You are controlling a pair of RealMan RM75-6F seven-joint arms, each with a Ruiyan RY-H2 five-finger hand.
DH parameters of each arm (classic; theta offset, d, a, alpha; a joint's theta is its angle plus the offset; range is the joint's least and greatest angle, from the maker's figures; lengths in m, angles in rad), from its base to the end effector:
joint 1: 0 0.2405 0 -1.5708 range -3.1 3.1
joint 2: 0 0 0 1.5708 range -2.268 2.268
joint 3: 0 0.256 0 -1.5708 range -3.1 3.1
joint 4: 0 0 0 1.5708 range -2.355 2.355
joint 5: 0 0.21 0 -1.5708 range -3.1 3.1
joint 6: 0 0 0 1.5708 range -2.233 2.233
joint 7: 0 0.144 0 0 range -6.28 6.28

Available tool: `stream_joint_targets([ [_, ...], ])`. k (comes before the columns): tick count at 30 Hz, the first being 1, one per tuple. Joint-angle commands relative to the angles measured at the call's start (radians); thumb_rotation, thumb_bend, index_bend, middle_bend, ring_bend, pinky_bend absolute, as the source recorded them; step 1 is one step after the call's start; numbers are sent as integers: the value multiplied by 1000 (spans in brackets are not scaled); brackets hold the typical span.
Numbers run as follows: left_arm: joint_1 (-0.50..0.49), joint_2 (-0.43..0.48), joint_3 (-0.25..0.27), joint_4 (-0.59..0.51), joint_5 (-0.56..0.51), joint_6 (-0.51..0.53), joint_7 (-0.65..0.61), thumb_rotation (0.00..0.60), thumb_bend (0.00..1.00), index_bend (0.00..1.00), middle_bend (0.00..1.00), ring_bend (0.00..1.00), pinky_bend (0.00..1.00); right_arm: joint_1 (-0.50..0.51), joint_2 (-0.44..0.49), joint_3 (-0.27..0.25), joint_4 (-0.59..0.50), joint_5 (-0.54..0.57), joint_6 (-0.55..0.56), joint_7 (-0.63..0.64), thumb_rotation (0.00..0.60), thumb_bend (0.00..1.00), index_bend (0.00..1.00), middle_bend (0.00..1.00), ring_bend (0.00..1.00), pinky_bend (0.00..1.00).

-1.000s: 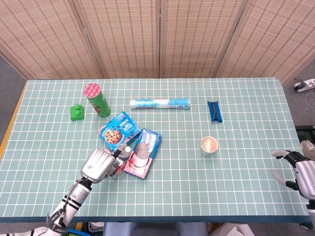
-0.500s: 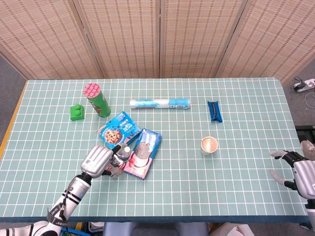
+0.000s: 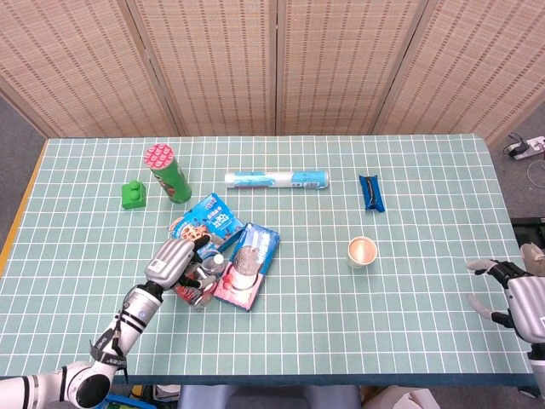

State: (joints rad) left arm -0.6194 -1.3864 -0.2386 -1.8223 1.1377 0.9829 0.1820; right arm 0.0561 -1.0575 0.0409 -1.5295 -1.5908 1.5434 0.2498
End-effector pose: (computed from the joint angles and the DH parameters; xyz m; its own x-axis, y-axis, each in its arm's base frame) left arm -0.1233 0.3028 0.0283 0.1353 0.3596 0.9232 0.9482 -0.3174 -0.0153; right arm -0.3212 -0.1708 0.1881 0.2997 0.0254 0.9537 -0.9508 -0.0745 0.3007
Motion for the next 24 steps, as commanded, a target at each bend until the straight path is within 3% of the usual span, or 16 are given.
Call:
stream_joint_targets([
  [1, -10, -11, -5, 13, -12, -4, -20, 600, 240, 369, 1000, 1000, 1000, 1, 1, 0, 1, 2, -3, 3, 600, 207, 371, 440, 393, 596],
  [14, -29, -65, -18, 77, -34, 14, -98, 600, 234, 568, 1000, 1000, 1000, 3, 4, 0, 6, 2, -4, 20, 600, 207, 371, 440, 393, 596],
  [24, -46, -84, -21, 90, -62, 7, -116, 600, 233, 635, 1000, 1000, 1000, 3, 4, -2, 7, -1, -3, 23, 600, 207, 371, 440, 392, 596],
])
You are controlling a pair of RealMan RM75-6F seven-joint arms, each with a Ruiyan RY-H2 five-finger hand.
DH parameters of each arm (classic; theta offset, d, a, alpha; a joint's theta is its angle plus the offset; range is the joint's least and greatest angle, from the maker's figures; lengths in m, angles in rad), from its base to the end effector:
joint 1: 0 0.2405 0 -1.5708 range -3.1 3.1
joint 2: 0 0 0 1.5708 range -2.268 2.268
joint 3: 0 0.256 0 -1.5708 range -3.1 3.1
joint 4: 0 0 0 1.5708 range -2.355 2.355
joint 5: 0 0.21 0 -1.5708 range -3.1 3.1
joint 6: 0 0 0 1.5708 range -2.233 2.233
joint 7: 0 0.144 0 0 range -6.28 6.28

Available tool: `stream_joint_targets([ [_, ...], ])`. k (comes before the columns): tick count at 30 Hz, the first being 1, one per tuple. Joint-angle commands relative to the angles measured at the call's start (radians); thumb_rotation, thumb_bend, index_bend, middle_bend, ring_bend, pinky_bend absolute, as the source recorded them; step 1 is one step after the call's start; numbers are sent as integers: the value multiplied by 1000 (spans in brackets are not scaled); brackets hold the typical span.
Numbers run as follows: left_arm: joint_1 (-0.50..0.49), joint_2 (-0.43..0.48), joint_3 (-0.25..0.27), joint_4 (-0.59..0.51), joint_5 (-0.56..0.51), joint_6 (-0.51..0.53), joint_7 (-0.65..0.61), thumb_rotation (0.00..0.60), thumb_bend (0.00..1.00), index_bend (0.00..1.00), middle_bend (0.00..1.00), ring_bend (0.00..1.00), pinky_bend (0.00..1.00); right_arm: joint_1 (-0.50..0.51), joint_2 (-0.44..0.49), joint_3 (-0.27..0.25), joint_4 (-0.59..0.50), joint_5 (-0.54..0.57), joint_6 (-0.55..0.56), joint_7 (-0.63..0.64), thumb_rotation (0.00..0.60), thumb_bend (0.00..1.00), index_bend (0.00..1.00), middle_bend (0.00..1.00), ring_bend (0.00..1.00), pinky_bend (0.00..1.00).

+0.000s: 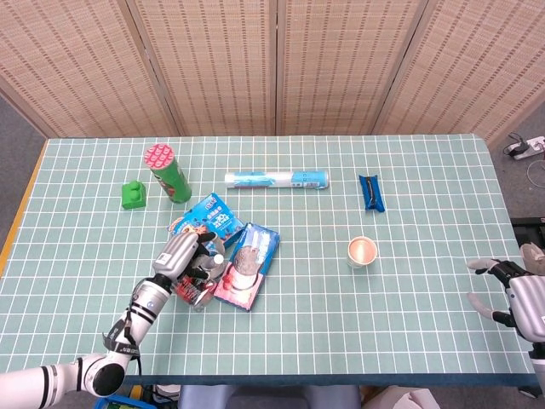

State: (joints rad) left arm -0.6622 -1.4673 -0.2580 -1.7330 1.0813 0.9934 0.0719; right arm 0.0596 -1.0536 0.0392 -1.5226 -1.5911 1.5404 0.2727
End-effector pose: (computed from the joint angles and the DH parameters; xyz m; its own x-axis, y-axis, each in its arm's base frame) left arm -0.1197 0.3190 0.0122 -0.0005 0.3742 0.9274 0.9639 -0.2467 0.1001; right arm -0.3224 -0.1717 0.1895 0.2884 0.0207 0.9573 -0.9542 -0.0771 0.2892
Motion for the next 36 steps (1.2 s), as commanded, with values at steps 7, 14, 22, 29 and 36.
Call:
stream_joint_targets([
  [7, -17, -10, -10, 12, -20, -21, -38, 600, 233, 662, 1000, 1000, 1000, 1, 0, -1, 1, 0, -1, 2, 600, 206, 371, 440, 393, 596],
  [14, -21, -18, -6, 23, -23, -19, -49, 600, 234, 690, 1000, 1000, 1000, 2, 1, -1, 2, -1, -2, 6, 600, 207, 371, 440, 393, 596],
  [22, -18, -21, -7, 27, -29, -16, -77, 600, 260, 737, 1000, 1000, 1000, 2, 0, -2, 3, 0, -3, 7, 600, 207, 371, 440, 392, 596],
  [29, -16, -24, -6, 29, -30, -1, -77, 600, 303, 765, 1000, 1000, 1000, 4, 0, -1, 1, 1, -5, 5, 600, 207, 371, 440, 393, 596],
  [36, -11, -28, -2, 26, -25, 19, -72, 600, 305, 788, 1000, 1000, 1000, 3, 0, -2, 3, 1, -2, 8, 600, 207, 371, 440, 393, 596],
])
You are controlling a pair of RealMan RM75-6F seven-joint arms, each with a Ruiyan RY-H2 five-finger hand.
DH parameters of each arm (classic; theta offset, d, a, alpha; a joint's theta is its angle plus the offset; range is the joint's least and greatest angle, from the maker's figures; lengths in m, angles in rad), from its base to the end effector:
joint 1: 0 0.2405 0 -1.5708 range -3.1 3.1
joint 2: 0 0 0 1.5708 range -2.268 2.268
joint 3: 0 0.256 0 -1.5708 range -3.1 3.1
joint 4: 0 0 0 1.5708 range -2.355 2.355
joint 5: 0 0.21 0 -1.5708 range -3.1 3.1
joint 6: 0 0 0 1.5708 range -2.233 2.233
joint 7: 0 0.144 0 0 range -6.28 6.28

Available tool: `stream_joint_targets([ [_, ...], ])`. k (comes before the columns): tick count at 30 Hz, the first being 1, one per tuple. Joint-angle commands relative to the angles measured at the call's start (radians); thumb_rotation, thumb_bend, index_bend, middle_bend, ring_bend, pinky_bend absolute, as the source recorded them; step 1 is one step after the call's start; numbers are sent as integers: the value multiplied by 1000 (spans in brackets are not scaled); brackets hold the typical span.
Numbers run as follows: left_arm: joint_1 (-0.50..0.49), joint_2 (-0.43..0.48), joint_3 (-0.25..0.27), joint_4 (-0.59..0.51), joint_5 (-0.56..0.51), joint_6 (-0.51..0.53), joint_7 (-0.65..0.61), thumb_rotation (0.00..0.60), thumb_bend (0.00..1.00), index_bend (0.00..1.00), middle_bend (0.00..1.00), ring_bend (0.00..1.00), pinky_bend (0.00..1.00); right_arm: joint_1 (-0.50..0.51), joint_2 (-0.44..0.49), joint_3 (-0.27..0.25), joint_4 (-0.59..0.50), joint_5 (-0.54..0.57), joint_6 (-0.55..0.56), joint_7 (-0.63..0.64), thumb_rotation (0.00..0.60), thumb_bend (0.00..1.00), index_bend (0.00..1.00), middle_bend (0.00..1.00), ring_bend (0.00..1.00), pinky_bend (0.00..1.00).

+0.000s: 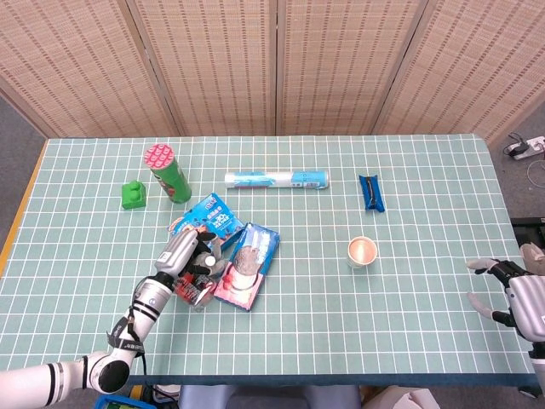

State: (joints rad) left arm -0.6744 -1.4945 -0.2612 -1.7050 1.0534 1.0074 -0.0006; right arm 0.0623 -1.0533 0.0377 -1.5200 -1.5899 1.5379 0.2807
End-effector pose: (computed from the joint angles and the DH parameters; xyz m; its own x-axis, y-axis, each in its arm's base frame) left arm -0.1202 0.3236 0.0072 -0.0887 0.3793 0.9210 0.9647 -0.1977 0.1743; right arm -0.3229 -0.1723 0.1895 0.2837 0.0175 0.9587 -0.9556 -0.0775 0.2842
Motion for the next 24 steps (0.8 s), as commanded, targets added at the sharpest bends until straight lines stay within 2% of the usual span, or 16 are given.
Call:
stream_joint_targets([
  [1, 3, -1, 1, -4, 6, 8, 1, 600, 305, 789, 1000, 1000, 1000, 0, 0, 0, 0, 0, 0, 1, 600, 207, 371, 440, 393, 596],
  [14, 4, 20, 4, -50, 7, 35, 49, 600, 311, 832, 1000, 1000, 1000, 1, 0, -3, 1, -5, 0, 0, 600, 207, 371, 440, 393, 596],
  [24, 7, -16, 13, -19, 30, 92, 100, 600, 394, 795, 1000, 1000, 1000, 3, 0, -2, 2, -1, -5, 4, 600, 207, 371, 440, 393, 596],
])
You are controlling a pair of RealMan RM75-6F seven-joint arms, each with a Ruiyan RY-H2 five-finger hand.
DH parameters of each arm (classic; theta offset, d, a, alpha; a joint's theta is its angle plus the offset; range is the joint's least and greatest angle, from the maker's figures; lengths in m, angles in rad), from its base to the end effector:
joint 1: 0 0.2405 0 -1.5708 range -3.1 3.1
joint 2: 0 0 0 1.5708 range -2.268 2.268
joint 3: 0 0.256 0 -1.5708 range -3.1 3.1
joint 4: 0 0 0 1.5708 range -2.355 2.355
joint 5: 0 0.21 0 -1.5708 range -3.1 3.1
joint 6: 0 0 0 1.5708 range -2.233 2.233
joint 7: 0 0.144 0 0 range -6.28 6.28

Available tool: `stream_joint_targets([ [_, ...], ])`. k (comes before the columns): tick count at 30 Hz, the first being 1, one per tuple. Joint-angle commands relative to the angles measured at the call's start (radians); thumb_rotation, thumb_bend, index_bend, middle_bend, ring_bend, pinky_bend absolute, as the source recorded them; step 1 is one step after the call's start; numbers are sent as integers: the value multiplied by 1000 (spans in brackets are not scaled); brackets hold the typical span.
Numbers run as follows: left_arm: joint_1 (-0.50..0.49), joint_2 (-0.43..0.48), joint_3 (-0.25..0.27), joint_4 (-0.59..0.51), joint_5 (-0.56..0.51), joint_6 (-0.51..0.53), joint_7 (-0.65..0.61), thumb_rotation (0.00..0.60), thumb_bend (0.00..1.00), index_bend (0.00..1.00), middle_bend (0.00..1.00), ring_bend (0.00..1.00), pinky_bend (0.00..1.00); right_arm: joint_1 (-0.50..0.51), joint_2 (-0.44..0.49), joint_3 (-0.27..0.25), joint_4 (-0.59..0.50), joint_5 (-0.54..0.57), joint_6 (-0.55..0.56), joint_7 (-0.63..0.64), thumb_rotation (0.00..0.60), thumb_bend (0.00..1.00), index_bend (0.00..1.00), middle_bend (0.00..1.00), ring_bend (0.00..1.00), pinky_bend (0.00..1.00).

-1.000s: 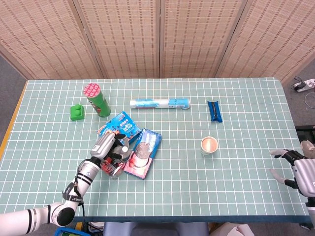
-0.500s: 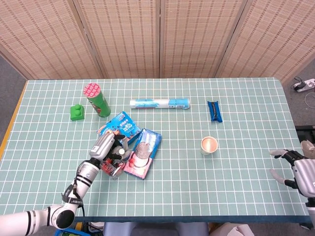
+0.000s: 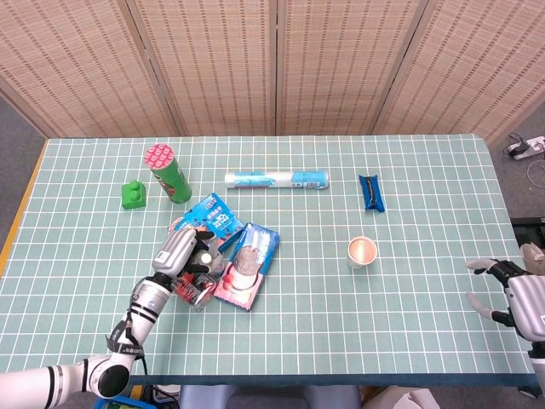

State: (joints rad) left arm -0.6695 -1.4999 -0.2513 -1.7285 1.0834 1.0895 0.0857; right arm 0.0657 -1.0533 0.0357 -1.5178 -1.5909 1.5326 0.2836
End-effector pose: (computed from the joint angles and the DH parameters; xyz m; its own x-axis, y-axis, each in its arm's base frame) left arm -0.1147 0.3197 0.0147 -0.0271 0.3048 0.9520 0.9624 -0.2496 0.1073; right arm -0.3232 -0.1731 0.1888 0.2836 0.0111 0.9589 -0.9556 -0.0797 0.2836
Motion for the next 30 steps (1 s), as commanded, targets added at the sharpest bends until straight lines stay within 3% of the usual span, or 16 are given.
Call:
stream_joint_targets([
  [1, 2, -11, 3, 2, -3, 9, 16, 600, 411, 784, 1000, 1000, 1000, 0, 0, 0, 0, 1, 0, 1, 600, 207, 371, 440, 393, 596],
  [11, 4, -11, 2, -16, -15, 23, 47, 600, 523, 776, 1000, 962, 1000, 0, 1, 0, 2, 1, 1, 6, 600, 207, 371, 440, 393, 596],
  [18, 13, -3, -4, -44, -13, 42, 50, 600, 530, 779, 1000, 962, 1000, 2, 1, 0, 3, 3, -3, 6, 600, 207, 371, 440, 393, 596],
  [30, 36, 73, -27, -184, -24, 89, 81, 600, 530, 784, 1000, 963, 1000, 6, -4, -2, 0, 0, -11, -9, 600, 207, 371, 440, 392, 596],
])
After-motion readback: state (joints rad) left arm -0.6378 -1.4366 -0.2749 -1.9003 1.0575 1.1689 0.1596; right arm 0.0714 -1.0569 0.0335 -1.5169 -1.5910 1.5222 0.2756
